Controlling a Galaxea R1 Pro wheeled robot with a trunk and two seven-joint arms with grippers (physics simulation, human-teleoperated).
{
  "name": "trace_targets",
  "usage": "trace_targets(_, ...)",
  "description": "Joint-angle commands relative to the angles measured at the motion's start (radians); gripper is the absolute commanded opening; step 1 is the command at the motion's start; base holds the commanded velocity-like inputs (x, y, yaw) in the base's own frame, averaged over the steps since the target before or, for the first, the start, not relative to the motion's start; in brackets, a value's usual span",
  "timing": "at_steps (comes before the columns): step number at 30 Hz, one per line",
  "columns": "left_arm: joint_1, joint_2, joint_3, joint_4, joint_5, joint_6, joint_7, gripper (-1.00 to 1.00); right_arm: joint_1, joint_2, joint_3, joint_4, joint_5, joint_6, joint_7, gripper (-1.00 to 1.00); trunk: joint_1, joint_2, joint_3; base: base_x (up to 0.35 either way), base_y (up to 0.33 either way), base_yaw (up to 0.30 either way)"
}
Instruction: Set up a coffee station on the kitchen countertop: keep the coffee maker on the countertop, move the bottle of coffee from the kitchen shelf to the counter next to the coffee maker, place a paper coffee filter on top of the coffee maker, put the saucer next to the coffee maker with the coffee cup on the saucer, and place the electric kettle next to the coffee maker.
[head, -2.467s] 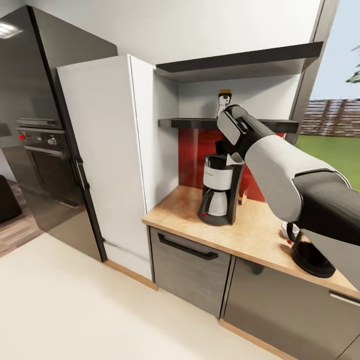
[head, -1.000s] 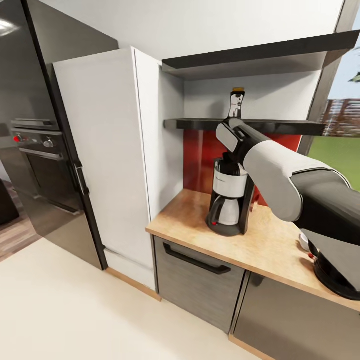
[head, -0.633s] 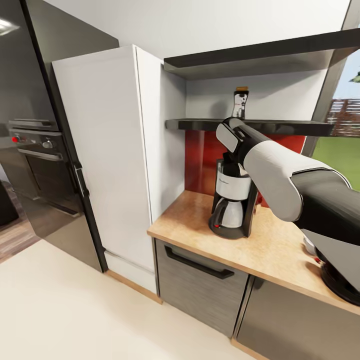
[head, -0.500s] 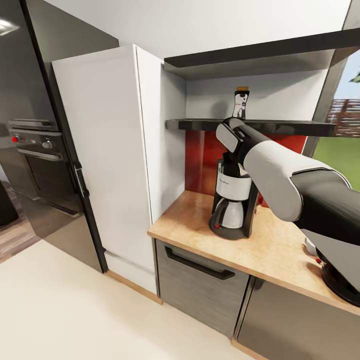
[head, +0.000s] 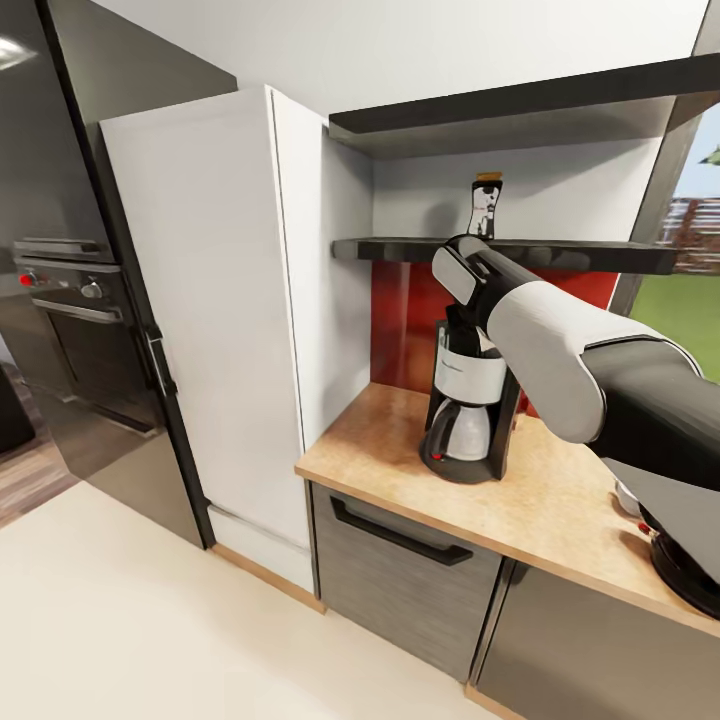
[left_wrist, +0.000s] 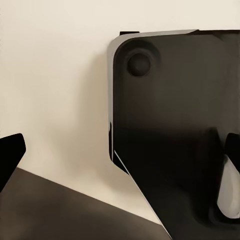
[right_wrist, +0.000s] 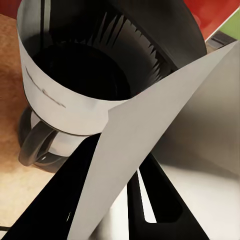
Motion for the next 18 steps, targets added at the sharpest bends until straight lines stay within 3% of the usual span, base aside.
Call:
trace_targets(1,0.0,0.0,0.0,-0.001,0.001,-0.001,0.0,1.0,-0.001,0.0,0.008,-0.001,-0.012,0.005,-0.007,-1.0,0.001,-0.002,-0.002,0.006,0.001,0.0)
trace_targets(6,0.0,0.0,0.0,-0.001,0.001,0.0,0.001,1.0,-0.001,0.0,0.008,-0.001,-0.011,0.005,-0.007,-1.0,0.001,-0.002,-0.002,0.002,0.0,0.0)
trace_targets(12,0.0,0.002,0.001,0.0,0.001,0.0,0.0,1.0,-0.001,0.0,0.009,0.012,-0.01,0.005,-0.008,-1.0,0.001,-0.002,-0.002,0.111,0.206,0.0)
trace_targets(18,0.0,0.002,0.001,0.0,0.001,0.0,0.001,1.0,-0.001,0.0,0.008,0.014,-0.011,0.005,-0.008,-1.0,0.001,-0.002,-0.002,0.048,0.056,0.0)
